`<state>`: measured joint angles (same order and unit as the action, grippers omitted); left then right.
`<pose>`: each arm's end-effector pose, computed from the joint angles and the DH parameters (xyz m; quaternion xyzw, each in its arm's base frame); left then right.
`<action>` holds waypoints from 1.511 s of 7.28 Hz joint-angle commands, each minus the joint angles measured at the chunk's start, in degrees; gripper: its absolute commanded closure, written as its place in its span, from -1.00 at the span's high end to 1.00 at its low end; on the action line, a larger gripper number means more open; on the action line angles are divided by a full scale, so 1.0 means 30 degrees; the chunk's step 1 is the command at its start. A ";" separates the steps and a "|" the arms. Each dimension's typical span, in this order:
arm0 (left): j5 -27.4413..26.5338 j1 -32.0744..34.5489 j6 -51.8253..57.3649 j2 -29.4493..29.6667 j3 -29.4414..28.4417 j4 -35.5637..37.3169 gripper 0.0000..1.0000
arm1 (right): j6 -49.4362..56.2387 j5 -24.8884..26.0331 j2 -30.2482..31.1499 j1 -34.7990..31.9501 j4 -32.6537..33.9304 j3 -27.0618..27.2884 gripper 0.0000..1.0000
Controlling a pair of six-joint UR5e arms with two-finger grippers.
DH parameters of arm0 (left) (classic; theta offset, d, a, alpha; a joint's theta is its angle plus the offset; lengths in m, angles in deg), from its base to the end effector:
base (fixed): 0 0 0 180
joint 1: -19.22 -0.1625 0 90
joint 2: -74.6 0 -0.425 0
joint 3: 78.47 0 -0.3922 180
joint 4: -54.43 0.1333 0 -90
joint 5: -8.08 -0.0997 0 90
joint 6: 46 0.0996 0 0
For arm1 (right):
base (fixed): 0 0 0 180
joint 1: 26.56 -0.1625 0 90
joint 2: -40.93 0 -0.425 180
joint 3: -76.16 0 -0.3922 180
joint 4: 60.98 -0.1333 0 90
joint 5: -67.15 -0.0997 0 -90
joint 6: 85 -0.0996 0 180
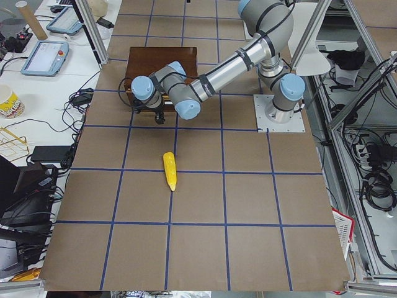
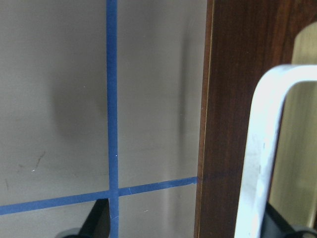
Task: Open drawer and put corn inside
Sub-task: 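Pull the drawer open outward with the left gripper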
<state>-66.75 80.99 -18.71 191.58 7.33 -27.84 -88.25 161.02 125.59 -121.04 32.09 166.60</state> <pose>0.1556 -0.6267 0.2707 0.0253 -0.9825 -0.0539 0.1763 0.1672 -0.5132 0.4422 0.0115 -0.9991 -0.0213 0.0353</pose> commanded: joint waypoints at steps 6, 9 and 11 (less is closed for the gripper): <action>-0.0836 -0.1133 0.0332 0.0001 -0.0180 0.0409 1.00 | 0.0000 0.0000 0.0019 0.0000 0.0000 0.0000 1.00; -0.0836 -0.1719 0.0510 0.0001 -0.0298 0.0411 1.00 | 0.0000 0.0000 -0.0010 0.0000 0.0029 0.0000 1.00; -0.0807 -0.2072 0.0774 0.0001 -0.0269 0.0411 1.00 | 0.0000 0.0000 0.0019 0.0000 0.0000 0.0000 1.00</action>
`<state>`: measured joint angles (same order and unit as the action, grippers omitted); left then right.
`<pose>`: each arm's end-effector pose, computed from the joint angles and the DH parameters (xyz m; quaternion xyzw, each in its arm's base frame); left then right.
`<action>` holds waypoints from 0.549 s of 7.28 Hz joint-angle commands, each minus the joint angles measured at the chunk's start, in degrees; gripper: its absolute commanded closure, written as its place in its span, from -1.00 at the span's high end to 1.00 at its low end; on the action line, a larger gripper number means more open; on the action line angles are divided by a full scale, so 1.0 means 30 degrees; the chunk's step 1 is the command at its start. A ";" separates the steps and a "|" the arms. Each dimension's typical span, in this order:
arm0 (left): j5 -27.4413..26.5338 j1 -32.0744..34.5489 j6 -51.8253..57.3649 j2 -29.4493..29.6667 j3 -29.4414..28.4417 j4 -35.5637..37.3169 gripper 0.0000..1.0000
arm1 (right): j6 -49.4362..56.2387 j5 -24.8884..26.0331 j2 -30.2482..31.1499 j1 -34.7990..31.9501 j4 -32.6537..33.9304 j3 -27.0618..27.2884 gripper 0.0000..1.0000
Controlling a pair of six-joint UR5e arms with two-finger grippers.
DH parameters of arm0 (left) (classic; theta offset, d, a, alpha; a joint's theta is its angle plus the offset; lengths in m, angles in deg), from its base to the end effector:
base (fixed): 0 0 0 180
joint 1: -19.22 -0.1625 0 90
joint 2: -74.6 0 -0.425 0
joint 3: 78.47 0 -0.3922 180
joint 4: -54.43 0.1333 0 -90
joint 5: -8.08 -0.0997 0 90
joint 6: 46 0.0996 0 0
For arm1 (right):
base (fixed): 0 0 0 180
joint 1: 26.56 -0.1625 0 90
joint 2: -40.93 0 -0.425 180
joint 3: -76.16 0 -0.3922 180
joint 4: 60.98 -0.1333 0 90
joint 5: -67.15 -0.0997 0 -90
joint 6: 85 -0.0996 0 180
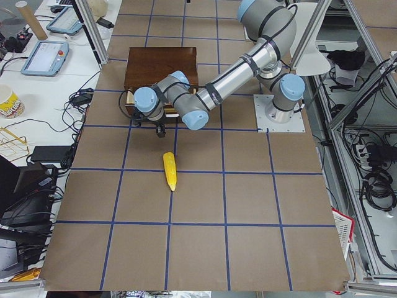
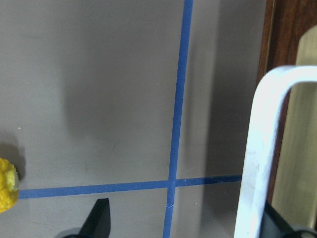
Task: Open drawer and put corn inside
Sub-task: 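Pull the drawer open outward with the left gripper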
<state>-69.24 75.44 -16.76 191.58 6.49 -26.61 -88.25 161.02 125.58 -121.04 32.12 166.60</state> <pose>0.2224 -0.6115 0.2776 0.0516 -0.9862 -0.0384 0.1523 0.1672 -0.5133 0.4421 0.0115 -0.9991 -0.0211 0.0353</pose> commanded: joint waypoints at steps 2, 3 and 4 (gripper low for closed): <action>-0.0005 -0.0309 0.0186 0.0029 -0.0016 0.0001 1.00 | 0.0001 0.0000 0.0023 0.0000 -0.0008 0.0000 1.00; -0.0005 -0.0455 0.0186 0.0029 -0.0016 0.0001 1.00 | 0.0001 0.0000 0.0023 0.0000 -0.0008 0.0000 1.00; -0.0005 -0.0543 0.0215 0.0029 -0.0016 0.0030 1.00 | 0.0001 0.0000 -0.0006 0.0000 -0.0008 0.0000 1.00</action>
